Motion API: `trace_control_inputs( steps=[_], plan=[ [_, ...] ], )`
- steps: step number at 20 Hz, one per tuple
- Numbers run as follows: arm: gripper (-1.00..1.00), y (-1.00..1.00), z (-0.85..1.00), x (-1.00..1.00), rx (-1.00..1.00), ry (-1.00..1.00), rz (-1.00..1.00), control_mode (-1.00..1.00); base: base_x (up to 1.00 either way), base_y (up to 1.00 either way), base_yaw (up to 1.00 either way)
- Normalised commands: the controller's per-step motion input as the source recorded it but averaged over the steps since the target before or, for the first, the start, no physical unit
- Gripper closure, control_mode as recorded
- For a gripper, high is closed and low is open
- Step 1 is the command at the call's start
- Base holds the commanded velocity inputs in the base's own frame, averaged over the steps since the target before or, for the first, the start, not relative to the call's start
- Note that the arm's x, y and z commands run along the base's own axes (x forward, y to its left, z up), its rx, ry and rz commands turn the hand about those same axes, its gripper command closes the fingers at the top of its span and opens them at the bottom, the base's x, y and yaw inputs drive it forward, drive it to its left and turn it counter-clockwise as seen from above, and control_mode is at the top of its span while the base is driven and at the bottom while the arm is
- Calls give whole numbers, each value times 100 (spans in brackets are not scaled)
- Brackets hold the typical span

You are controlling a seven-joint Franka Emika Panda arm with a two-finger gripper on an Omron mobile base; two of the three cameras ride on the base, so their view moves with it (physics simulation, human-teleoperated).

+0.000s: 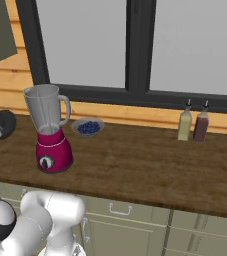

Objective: Close the lid blender by securely placing the lid on top.

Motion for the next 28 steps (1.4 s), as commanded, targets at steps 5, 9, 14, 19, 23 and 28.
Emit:
trace_control_inputs(
  steps=[5, 9, 14, 19, 23, 28],
  plan=[
    [100, 0, 52, -11, 0, 0, 5, -100, 0, 0, 0],
    [100, 0, 48, -15, 0, 1, 5, -100, 0, 0, 0],
    [100, 0, 55, -12, 0, 3, 7, -100, 0, 0, 0],
    [100, -7, 60, -6, 0, 4, 3, -100, 0, 0, 0],
    [100, -25, 54, -1, 0, 8, 0, -100, 0, 0, 0],
    [100, -42, 42, 0, 1, 11, 0, -100, 0, 0, 0]
  ],
)
